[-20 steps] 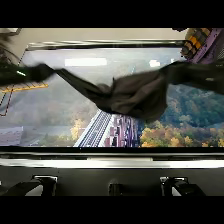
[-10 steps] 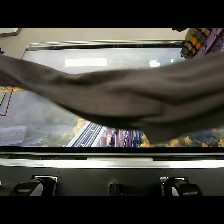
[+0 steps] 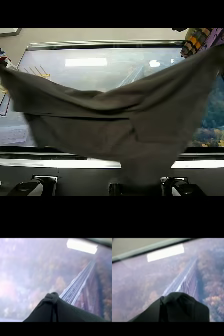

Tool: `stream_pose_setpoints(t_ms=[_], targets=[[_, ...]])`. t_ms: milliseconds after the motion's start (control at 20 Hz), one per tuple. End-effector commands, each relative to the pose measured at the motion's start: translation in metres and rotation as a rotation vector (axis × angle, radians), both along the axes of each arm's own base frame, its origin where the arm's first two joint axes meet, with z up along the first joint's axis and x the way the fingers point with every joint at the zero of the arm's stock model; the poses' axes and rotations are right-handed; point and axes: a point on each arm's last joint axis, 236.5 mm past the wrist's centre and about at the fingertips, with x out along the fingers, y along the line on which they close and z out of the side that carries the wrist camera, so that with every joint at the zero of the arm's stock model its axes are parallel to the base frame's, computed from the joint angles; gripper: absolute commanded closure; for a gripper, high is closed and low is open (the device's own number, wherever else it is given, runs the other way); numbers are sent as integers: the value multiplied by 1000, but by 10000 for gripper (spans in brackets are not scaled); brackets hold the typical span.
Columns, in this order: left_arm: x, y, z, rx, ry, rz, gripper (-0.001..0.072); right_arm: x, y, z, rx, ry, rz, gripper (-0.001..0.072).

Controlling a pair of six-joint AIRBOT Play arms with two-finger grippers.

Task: Fold the clothes and pants, and hang the long-sleeved shirts on hangers.

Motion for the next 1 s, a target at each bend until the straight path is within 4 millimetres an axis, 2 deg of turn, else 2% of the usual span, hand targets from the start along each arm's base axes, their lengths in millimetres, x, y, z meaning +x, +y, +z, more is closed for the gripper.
stream_pose_setpoints(t_ms=[0, 50, 150, 250, 350, 400, 500, 650, 700, 750, 800, 850, 900, 950], targets=[[54, 5, -134, -25, 267, 29, 693, 90, 22, -137, 34, 371, 32, 675], [68, 6, -177, -33, 336, 42, 693, 116, 27, -178, 41, 440, 37, 675], [87, 6, -249, -64, 451, 63, 692, 158, 34, -254, 66, 539, 26, 675], [100, 4, -303, -89, 540, 77, 692, 182, 47, -316, 134, 614, 21, 675], [109, 1, -347, -122, 604, 96, 692, 196, 60, -358, 216, 656, 12, 674], [111, 0, -365, -138, 629, 104, 692, 202, 62, -371, 239, 663, 4, 673], [113, -2, -387, -154, 663, 115, 692, 208, 63, -388, 255, 668, -10, 662], [115, 0, -396, -127, 658, 88, 686, 207, 62, -387, 221, 659, 22, 511], [115, 3, -395, -128, 656, 91, 596, 201, 63, -384, 191, 666, 60, 488], [114, 6, -393, -129, 662, 91, 422, 190, 63, -379, 130, 677, 122, 457], [112, 11, -390, -133, 672, 93, 306, 178, 58, -373, 59, 691, 167, 404], [108, 17, -383, -136, 682, 92, 248, 168, 47, -366, -6, 705, 188, 325], [103, 25, -375, -132, 688, 82, 247, 157, 34, -354, -64, 713, 209, 279], [96, 34, -364, -121, 686, 64, 248, 148, 20, -339, -109, 708, 234, 282]])
